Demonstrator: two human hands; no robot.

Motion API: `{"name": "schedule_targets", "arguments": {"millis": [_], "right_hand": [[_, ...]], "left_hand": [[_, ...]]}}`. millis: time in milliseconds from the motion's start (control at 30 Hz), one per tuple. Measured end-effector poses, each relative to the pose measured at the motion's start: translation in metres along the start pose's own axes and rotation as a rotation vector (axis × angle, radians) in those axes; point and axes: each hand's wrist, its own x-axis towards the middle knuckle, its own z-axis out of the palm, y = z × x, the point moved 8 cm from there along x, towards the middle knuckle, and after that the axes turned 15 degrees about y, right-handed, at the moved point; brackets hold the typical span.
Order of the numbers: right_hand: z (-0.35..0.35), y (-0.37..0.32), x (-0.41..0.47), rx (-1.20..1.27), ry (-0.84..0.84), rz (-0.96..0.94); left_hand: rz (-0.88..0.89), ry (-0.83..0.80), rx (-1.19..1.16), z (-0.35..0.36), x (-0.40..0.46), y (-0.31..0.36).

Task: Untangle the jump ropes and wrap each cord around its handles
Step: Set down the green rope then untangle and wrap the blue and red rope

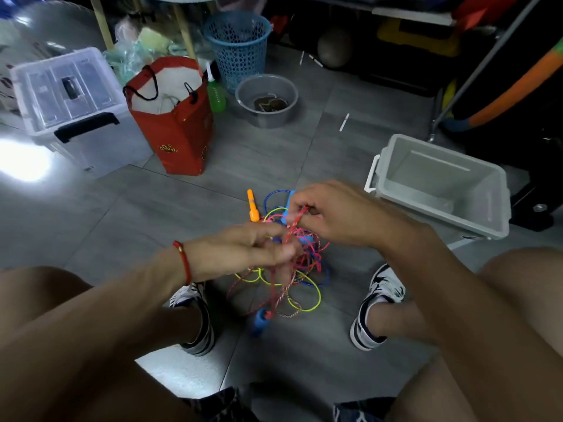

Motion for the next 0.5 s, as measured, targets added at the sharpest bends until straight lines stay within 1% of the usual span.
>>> {"name": "schedule_targets", "arguments": {"millis": [33, 100, 200, 233, 267, 333, 400, 467, 500], "right_hand": [[0.01, 0.01, -0.003, -0.028, -0.045, 0.02], [0.033, 0.049, -0.015, 0.001, -0.128, 0.156], [0.059, 0.109, -0.049, 0.088, -0.228, 0.406], [0.061, 0.12, -0.056, 0.104, -0.195, 0.447], [0.057, 0.123, -0.055, 0.126, -0.121, 0.466], [0.03, 0.107, -0.04, 0.172, 0.081, 0.488], [-0.008, 0.067, -0.016, 0.155, 0.219, 0.407], [-0.047, 0.019, -0.002, 0.125, 0.262, 0.264], [-0.059, 0.002, -0.001, 0.105, 0.253, 0.199]], "left_hand": [[0.041, 0.007, -0.07, 0.001, -0.001, 0.014], [0.084, -0.029, -0.206, -0.003, -0.006, 0.033], [0.019, -0.189, -0.393, -0.007, -0.019, 0.038], [-0.005, -0.247, -0.421, -0.007, -0.023, 0.036], [-0.024, -0.293, -0.421, -0.007, -0.026, 0.033], [-0.048, -0.351, -0.358, -0.004, -0.029, 0.024], [-0.061, -0.382, -0.257, 0.002, -0.029, 0.016], [-0.042, -0.364, -0.188, 0.007, -0.027, 0.017], [-0.024, -0.337, -0.192, 0.008, -0.025, 0.021]]}}
